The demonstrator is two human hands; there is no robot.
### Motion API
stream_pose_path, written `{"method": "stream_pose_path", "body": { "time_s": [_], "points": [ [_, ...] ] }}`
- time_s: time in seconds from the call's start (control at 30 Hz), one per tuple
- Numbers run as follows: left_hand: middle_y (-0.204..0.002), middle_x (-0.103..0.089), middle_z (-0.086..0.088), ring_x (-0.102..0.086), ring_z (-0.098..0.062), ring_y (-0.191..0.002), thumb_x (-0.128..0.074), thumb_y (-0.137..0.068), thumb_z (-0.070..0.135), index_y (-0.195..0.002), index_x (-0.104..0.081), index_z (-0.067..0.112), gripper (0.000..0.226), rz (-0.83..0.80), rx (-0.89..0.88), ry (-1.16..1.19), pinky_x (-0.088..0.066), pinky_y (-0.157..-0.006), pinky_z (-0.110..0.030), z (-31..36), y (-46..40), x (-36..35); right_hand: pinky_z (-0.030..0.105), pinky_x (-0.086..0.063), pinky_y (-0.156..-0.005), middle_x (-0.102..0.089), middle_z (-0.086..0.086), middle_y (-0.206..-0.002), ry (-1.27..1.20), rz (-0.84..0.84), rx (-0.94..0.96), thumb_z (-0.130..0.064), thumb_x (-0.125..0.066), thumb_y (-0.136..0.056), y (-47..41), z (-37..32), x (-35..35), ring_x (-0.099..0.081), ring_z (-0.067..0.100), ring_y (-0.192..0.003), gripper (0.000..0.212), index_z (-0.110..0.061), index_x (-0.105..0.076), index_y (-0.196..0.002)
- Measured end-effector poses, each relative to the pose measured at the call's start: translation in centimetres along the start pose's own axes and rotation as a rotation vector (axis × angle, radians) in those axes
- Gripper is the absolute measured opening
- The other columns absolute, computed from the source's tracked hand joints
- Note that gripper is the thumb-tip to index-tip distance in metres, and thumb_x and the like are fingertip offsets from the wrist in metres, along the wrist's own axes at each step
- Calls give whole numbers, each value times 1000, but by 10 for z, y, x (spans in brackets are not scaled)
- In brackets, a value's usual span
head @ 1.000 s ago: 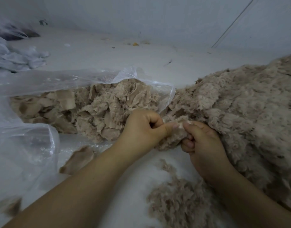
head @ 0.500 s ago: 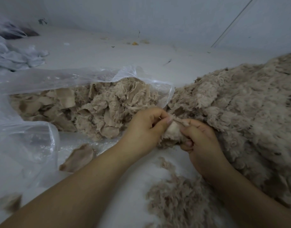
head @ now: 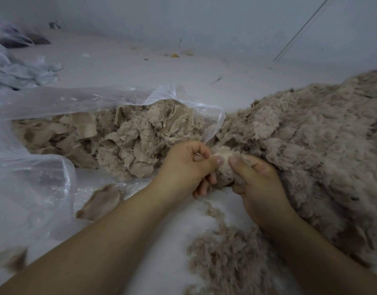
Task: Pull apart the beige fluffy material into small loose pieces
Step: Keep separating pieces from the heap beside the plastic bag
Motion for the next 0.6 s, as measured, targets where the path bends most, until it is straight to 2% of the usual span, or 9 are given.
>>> {"method": "stream_pose_path", "body": {
  "time_s": [0.1, 0.17, 0.23, 0.37, 0.4, 0.47, 0.5, 0.57, 0.6],
  "points": [
    [-54, -59, -13, -48, -19, -34, -67, -88, 3, -77, -62, 3, 12, 41, -51, 61, -38, -35, -21, 0, -1, 1, 25, -45, -52, -63, 12, -65, -41, -37, 9, -23, -61, -84, 0, -2, -2, -57, 16, -55, 19, -9, -71, -77],
    [-54, -57, -17, -50, -20, -38, -67, -88, 2, -81, -68, 0, 7, 32, -85, 25, -41, -38, -23, 1, -1, 1, 41, -54, -67, -64, 29, -77, -68, -139, 41, -26, -63, -88, -1, -3, -5, -64, 35, -71, 31, 4, -68, -88],
    [-54, -58, -14, -50, -19, -41, -65, -90, 3, -85, -74, 6, 10, 0, -93, -50, -42, -40, -24, 1, 0, 0, 53, -55, -79, -65, 34, -86, -51, -173, 36, -27, -62, -93, 0, -2, -8, -66, 46, -82, 36, 8, -66, -98],
    [-54, -57, -2, -49, -14, -41, -54, -96, 1, -90, -72, 12, 22, 24, -80, -99, -41, -41, -22, 1, -2, 0, 46, -57, -76, -71, 26, -88, -8, -113, 26, -30, -58, -96, -1, 2, -5, -70, 38, -83, 32, -2, -73, -93],
    [-54, -57, 1, -49, -14, -40, -53, -96, -1, -90, -71, 12, 22, 61, -80, -80, -40, -40, -22, 1, -2, 0, 52, -57, -75, -68, 32, -89, -5, -108, 26, -35, -61, -93, -1, 2, -6, -68, 40, -81, 38, 2, -72, -93],
    [-53, -57, 3, -49, -14, -39, -54, -95, -2, -89, -68, 12, 21, 141, -93, -47, -40, -39, -23, 1, -3, 2, 70, -48, -73, -53, 48, -91, 42, -59, 6, -50, -72, -80, -1, 3, -5, -56, 51, -72, 68, 15, -59, -94],
    [-54, -58, 2, -50, -15, -39, -54, -95, -3, -89, -66, 13, 21, 169, -99, -26, -41, -39, -24, 1, -3, 2, 70, -46, -68, -49, 49, -86, 62, -39, -3, -52, -75, -75, -2, 3, -5, -49, 55, -67, 75, 18, -54, -90],
    [-55, -58, -2, -50, -17, -40, -54, -96, -1, -87, -64, 13, 19, 178, -105, 4, -42, -41, -27, 1, -3, 1, 51, -46, -55, -53, 34, -67, 80, -11, 5, -44, -73, -74, -3, 5, -2, -45, 42, -55, 56, 9, -58, -76],
    [-54, -57, -4, -50, -17, -39, -56, -95, 3, -84, -64, 14, 17, 161, -109, 3, -42, -41, -27, 1, -3, 0, 44, -46, -54, -58, 29, -67, 86, -10, 2, -41, -71, -75, -3, 6, -1, -48, 38, -56, 47, 5, -62, -75]
  ]
}}
Point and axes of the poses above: each hand's wrist, its own y-axis away from the middle knuckle, its own x-axis out of the back of the hand, z = x × y, the point moved 2 cm from there along -y, towards the middle knuckle
